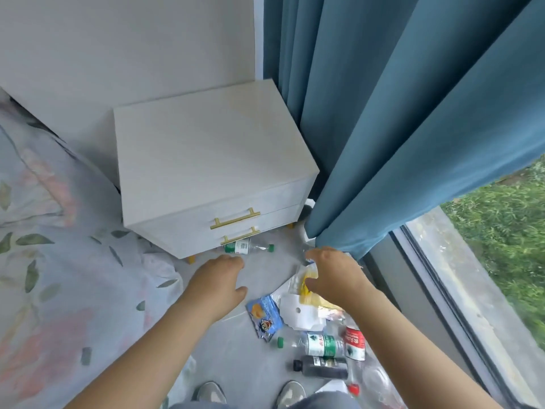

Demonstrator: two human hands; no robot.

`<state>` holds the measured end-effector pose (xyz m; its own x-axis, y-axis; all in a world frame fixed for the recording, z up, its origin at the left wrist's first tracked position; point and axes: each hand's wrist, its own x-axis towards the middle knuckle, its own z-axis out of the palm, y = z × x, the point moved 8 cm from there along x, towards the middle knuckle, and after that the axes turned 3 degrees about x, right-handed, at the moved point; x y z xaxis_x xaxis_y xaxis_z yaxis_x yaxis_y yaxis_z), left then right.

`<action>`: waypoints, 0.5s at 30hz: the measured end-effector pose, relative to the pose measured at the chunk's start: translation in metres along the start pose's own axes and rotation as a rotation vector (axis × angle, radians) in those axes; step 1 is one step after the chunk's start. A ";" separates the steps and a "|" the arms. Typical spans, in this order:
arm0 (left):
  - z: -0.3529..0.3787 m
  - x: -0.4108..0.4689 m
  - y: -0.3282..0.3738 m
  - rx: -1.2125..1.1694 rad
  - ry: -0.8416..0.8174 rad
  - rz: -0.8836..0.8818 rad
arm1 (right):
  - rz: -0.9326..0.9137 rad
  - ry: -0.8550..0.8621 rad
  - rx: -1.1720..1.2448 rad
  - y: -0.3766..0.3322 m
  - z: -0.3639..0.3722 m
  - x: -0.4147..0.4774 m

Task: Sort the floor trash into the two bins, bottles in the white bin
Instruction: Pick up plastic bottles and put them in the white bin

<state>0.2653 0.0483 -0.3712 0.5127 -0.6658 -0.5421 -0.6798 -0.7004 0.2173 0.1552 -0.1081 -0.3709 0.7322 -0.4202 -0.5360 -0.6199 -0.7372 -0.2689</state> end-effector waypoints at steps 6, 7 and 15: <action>0.125 0.126 -0.037 0.176 0.008 0.098 | -0.015 -0.003 -0.038 0.037 0.135 0.133; 0.146 0.148 -0.044 0.198 0.013 0.109 | -0.010 -0.004 -0.046 0.044 0.156 0.155; 0.266 0.261 -0.075 0.373 0.053 0.199 | -0.069 0.085 -0.224 0.083 0.275 0.273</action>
<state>0.3108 -0.0041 -0.7445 0.3722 -0.7976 -0.4747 -0.9064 -0.4224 -0.0009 0.2265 -0.1383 -0.7598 0.7977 -0.4003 -0.4510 -0.4963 -0.8607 -0.1139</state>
